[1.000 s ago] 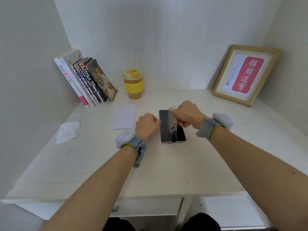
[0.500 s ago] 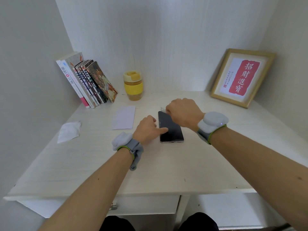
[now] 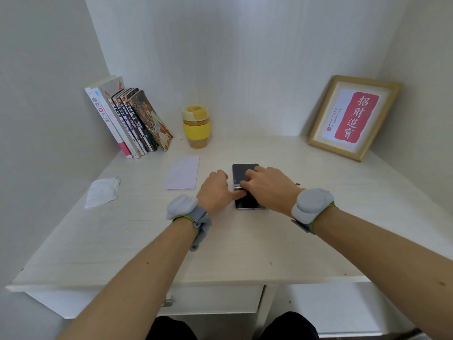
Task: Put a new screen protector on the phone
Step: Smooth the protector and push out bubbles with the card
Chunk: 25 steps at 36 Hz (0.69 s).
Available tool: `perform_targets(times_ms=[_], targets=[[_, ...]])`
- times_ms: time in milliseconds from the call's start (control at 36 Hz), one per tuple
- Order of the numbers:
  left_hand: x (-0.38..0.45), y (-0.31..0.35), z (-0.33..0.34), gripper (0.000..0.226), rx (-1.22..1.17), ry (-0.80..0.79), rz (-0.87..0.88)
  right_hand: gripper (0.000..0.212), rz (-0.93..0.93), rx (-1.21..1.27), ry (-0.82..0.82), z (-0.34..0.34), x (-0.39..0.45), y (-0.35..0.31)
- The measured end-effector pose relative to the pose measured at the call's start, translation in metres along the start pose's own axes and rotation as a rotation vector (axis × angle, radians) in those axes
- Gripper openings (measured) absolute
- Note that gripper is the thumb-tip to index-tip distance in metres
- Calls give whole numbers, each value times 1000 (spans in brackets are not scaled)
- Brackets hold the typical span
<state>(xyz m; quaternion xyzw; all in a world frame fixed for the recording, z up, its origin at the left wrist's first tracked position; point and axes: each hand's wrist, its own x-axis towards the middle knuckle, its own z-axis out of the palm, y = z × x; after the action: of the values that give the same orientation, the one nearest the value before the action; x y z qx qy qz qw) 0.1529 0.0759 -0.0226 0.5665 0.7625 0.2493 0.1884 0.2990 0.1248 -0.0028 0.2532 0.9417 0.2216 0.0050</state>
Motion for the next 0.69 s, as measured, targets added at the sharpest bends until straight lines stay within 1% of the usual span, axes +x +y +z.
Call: perform_targets(times_ms=[278,528,694], targets=[[3,1,-1,73,6,-19,-19,26,77,-16,-66,-2,12,-3],[3,3,-3,70,14,-27,-31,26,50,-20,-38,-4,1,-5],[4,5,-5,70,17,-56,-41,25,91,-16,-31,2,14,-5]])
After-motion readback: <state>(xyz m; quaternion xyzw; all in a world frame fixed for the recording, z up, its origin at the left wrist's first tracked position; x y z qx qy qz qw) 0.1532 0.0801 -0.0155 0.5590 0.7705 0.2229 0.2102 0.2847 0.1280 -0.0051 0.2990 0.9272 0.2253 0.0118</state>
